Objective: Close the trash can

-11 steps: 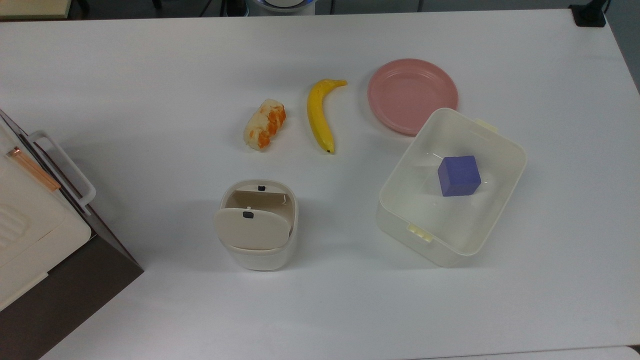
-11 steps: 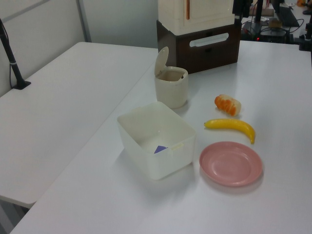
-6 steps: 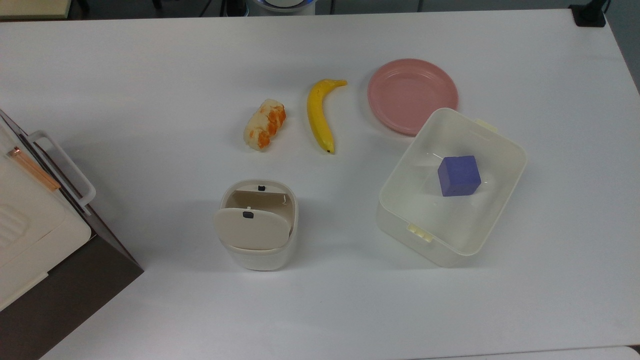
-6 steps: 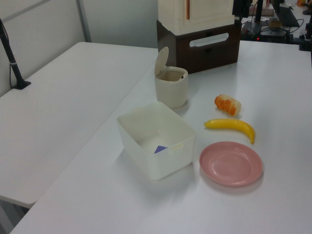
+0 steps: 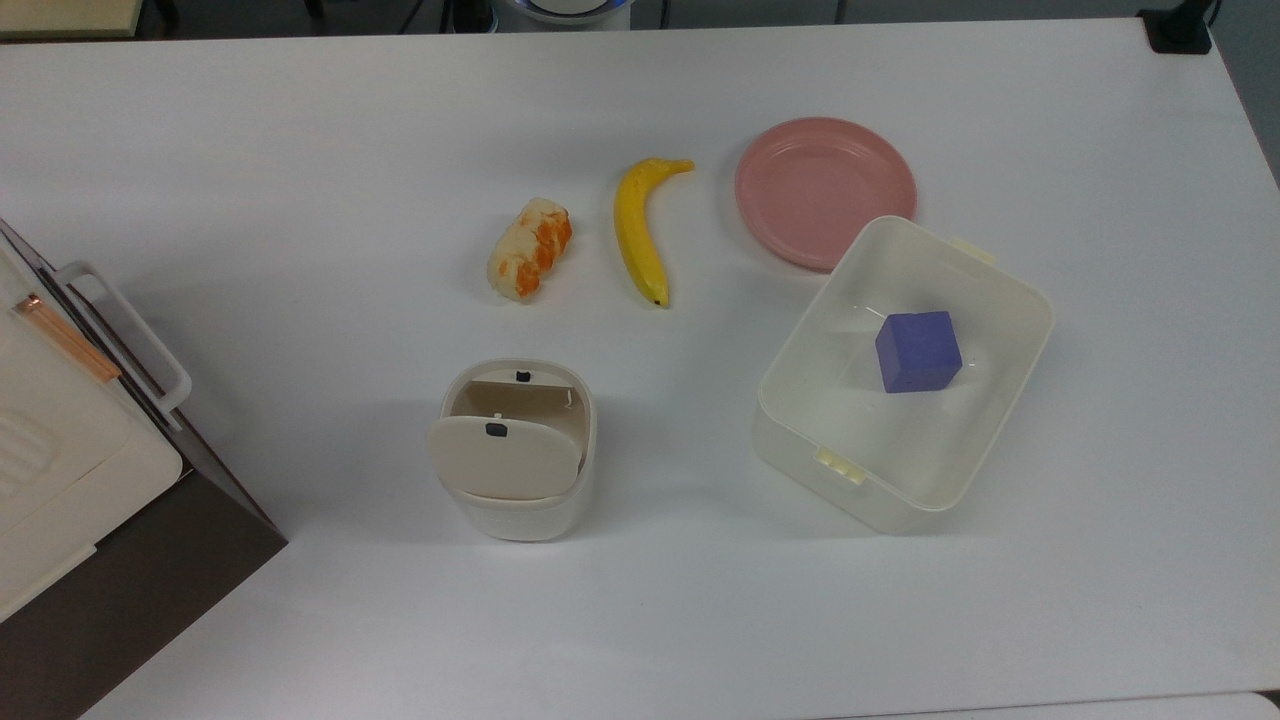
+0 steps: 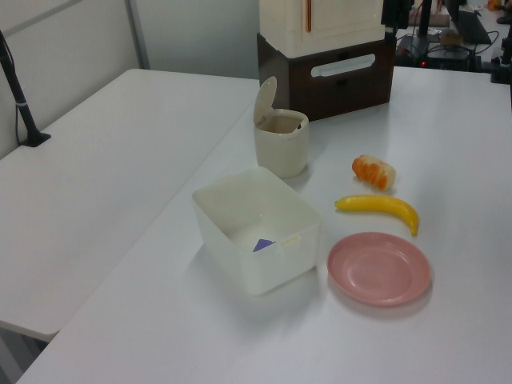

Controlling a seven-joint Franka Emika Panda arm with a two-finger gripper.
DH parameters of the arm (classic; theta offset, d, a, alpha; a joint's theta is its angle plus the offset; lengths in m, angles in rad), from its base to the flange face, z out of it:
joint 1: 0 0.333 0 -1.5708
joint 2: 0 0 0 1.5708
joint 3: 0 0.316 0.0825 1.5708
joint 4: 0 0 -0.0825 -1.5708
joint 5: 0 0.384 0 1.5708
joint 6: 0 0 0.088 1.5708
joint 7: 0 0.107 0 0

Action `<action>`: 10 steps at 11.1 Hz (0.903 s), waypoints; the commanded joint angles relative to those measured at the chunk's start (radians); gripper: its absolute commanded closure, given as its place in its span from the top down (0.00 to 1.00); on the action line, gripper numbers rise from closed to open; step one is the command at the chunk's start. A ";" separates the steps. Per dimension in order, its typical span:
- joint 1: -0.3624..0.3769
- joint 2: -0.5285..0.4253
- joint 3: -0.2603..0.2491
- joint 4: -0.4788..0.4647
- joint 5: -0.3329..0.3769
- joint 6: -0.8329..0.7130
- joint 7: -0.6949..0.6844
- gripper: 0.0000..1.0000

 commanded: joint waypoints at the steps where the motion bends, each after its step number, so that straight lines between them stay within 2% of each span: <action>1: 0.015 -0.015 -0.008 -0.014 -0.018 0.006 0.017 1.00; 8: 0.009 0.011 -0.008 -0.011 -0.020 0.009 0.022 1.00; 10: 0.015 0.011 -0.006 -0.011 -0.049 0.009 0.036 1.00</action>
